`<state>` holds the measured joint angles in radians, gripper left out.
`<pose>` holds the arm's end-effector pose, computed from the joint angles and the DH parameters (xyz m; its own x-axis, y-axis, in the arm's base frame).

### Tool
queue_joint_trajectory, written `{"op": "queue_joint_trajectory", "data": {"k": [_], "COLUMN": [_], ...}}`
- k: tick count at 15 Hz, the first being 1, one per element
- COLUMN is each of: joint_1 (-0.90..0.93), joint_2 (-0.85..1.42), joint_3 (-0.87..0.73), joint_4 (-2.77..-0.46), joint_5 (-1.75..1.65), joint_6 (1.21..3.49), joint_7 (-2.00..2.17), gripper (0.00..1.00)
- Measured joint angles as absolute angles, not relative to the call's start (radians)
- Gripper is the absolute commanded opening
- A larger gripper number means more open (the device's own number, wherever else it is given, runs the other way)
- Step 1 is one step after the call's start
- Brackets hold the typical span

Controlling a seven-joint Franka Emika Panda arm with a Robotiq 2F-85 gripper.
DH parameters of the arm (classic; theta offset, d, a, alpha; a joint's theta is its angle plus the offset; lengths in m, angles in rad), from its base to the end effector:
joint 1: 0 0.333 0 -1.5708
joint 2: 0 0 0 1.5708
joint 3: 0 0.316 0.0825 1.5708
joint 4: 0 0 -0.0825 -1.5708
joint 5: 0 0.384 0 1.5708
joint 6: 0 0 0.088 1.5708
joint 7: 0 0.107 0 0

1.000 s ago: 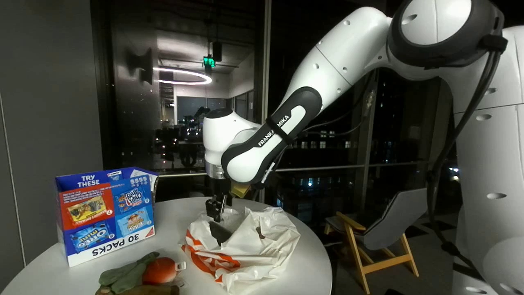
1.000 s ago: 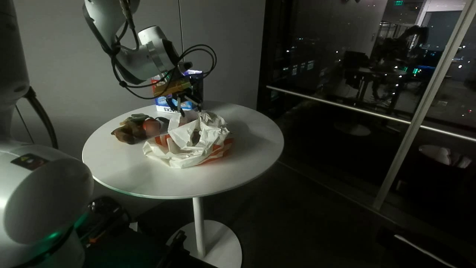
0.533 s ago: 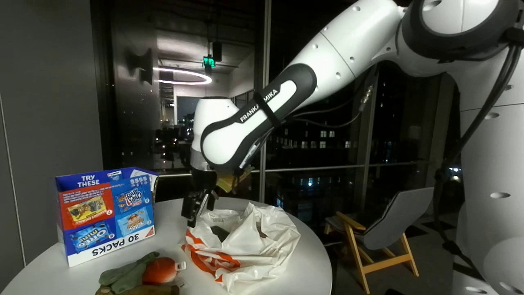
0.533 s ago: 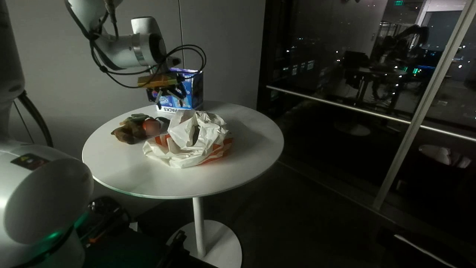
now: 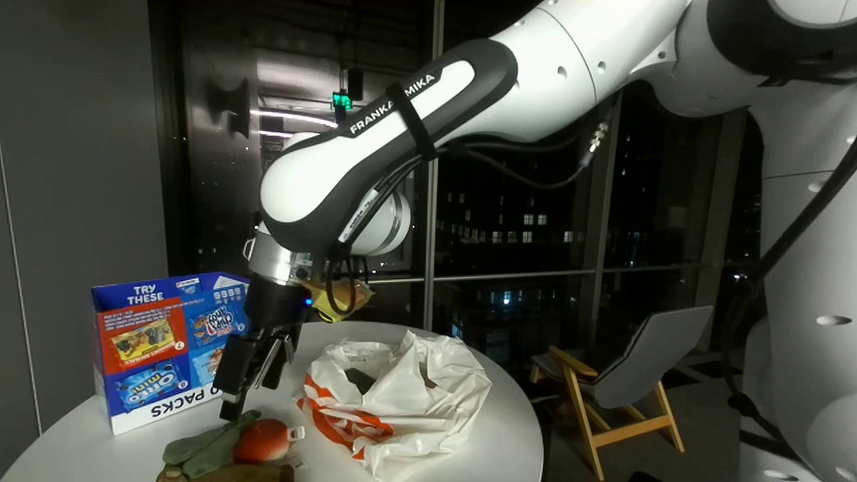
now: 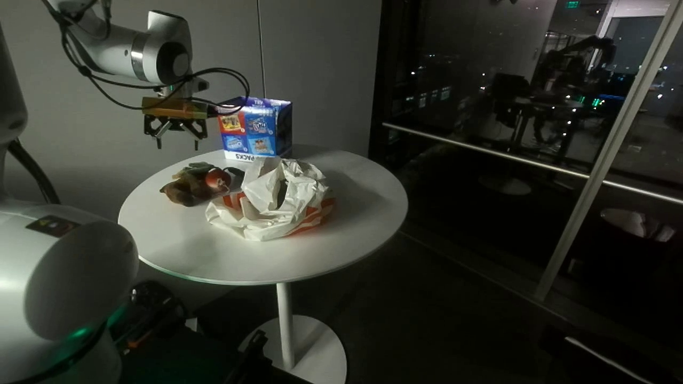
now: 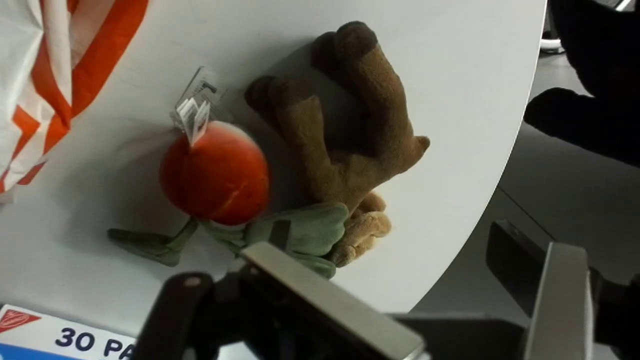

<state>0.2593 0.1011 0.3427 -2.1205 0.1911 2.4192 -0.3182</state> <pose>0.4762 0.3249 0.3879 0.6980 0.6766 0.2347 0.7113 -0.6930 -0.1175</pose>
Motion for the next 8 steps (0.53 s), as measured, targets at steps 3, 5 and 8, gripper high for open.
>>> {"op": "queue_joint_trajectory", "data": {"k": [3, 5, 8], "joint_1": [0.256, 0.256, 0.262], "joint_2": [0.105, 0.107, 0.146], "joint_3": [0.331, 0.329, 0.338], "joint_4": [-2.122, -2.127, -2.133], "joint_5": [0.190, 0.191, 0.192], "joint_6": [2.419, 2.419, 2.428], "joint_7": [-0.318, -0.319, -0.336], "gripper": [1.00, 1.00, 1.00]}}
